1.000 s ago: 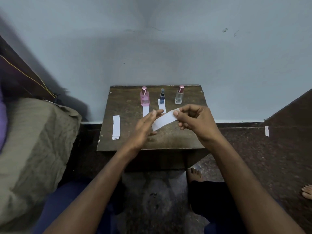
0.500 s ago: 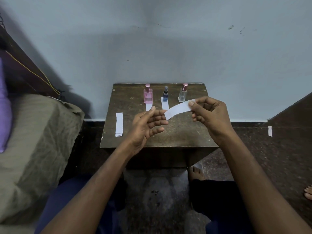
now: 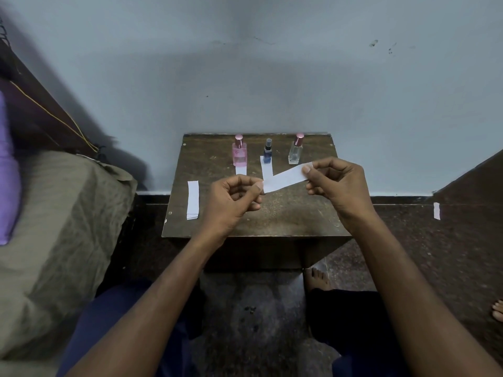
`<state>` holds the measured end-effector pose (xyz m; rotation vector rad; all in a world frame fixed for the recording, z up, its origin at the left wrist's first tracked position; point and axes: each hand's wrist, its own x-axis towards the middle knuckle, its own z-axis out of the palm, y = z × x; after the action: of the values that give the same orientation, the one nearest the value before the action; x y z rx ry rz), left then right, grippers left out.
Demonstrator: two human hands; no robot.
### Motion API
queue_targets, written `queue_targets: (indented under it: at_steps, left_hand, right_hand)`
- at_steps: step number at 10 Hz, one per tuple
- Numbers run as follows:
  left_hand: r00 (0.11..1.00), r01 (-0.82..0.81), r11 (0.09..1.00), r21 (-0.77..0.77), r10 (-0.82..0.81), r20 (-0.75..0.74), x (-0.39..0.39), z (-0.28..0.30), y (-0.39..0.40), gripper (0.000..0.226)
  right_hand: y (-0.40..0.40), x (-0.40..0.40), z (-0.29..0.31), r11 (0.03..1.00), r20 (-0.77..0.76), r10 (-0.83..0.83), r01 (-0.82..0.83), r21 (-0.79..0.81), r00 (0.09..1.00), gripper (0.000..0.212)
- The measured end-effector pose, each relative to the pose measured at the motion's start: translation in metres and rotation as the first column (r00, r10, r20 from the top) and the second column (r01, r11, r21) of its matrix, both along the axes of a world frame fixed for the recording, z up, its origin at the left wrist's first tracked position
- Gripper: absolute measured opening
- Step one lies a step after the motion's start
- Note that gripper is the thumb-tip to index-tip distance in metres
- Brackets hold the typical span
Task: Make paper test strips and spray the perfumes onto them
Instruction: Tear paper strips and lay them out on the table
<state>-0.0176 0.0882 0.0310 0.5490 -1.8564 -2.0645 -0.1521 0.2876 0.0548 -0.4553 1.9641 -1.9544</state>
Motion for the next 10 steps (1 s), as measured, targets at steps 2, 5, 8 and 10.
queue_targets:
  at_steps: [2, 5, 8, 10]
  left_hand:
    - [0.996, -0.087, 0.971, -0.224, 0.084, -0.024, 0.002, -0.002, -0.005, 0.012]
    - [0.965, 0.079, 0.534, -0.842, 0.172, 0.200, 0.002, -0.040, -0.025, 0.056]
    - [0.757, 0.538, 0.414, -0.734, 0.144, 0.637, 0.010, -0.072, -0.013, 0.110]
    - [0.749, 0.557, 0.403, -0.727, 0.135, 0.649, 0.007, -0.069, -0.013, 0.110]
  right_hand:
    - [-0.002, 0.002, -0.001, 1.000, 0.030, 0.004, -0.005, 0.024, 1.000, 0.023]
    - [-0.006, 0.015, 0.083, 0.553, 0.261, 0.588, -0.145, -0.821, 0.766, 0.013]
    - [-0.012, 0.017, 0.045, 0.975, 0.206, 0.210, -0.188, -0.122, 0.956, 0.021]
    - [-0.013, 0.011, 0.036, 0.969, 0.304, 0.242, -0.212, -0.127, 0.922, 0.011]
